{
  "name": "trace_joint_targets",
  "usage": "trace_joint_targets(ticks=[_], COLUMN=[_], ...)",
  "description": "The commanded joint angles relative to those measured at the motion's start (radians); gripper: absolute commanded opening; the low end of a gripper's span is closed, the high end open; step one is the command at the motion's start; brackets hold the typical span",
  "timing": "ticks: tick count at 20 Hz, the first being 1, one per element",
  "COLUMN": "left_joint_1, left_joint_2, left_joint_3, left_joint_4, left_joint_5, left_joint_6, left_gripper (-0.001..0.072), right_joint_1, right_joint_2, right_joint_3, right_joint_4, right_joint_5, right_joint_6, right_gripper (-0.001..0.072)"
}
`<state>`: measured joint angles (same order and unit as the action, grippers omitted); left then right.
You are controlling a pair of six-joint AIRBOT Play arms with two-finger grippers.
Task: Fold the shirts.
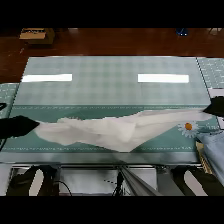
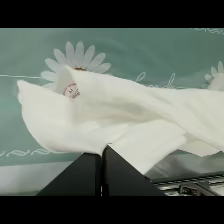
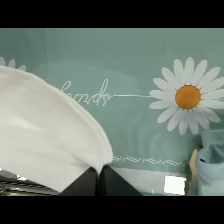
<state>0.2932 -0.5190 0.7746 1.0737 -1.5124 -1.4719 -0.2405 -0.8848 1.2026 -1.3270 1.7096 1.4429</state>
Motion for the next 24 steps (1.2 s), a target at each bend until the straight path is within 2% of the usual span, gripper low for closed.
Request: trace_joint_targets(ticks=[1,5,10,14,15,16,17,19,22,24], left_joint_1=[-0.001,-0.003,-0.027,-0.028,-0.028,-0.028,-0.027,-0.028,-0.028,-0.028], left_joint_2=[-0.134,-0.387,-0.653,-0.724,-0.724,-0.723,-0.723,-0.722,-0.721,-0.721], left_joint_3=[-0.156,-0.165,-0.164,-0.164,-0.164,-0.164,-0.164,-0.164,-0.164,-0.164], left_joint_4=[-0.17,-0.259,-0.468,-0.476,-0.476,-0.476,-0.476,-0.476,-0.476,-0.476], left_joint_5=[0.238,0.408,0.597,0.622,0.62,0.61,0.599,0.575,0.57,0.57], left_joint_6=[0.07,0.137,0.348,0.365,0.37,0.394,0.412,0.44,0.44,0.443], left_gripper=[0.0017,0.0018,0.0019,0.0019,0.0019,0.0019,0.0019,0.0019,0.0019,0.0019], right_joint_1=[0.0,0.0,0.0,0.0,0.0,-0.008,-0.012,-0.015,-0.008,0.041], right_joint_2=[-0.179,-0.401,-0.555,-0.565,-0.565,-0.562,-0.551,-0.497,-0.388,-0.38], right_joint_3=[-0.03,-0.03,-0.03,-0.03,-0.027,-0.015,0.002,0.059,0.099,0.084], right_joint_4=[0.092,0.115,0.126,0.128,0.151,0.207,0.266,0.341,0.348,0.333], right_joint_5=[-0.08,-0.145,-0.336,-0.432,-0.434,-0.413,-0.378,-0.337,-0.386,-0.294], right_joint_6=[-0.032,-0.035,-0.034,-0.034,-0.059,-0.14,-0.189,-0.207,-0.183,-0.173], right_gripper=[0.0017,0.0018,0.0019,0.0028,0.0146,0.0321,0.0376,0.0376,0.0376,0.0442])
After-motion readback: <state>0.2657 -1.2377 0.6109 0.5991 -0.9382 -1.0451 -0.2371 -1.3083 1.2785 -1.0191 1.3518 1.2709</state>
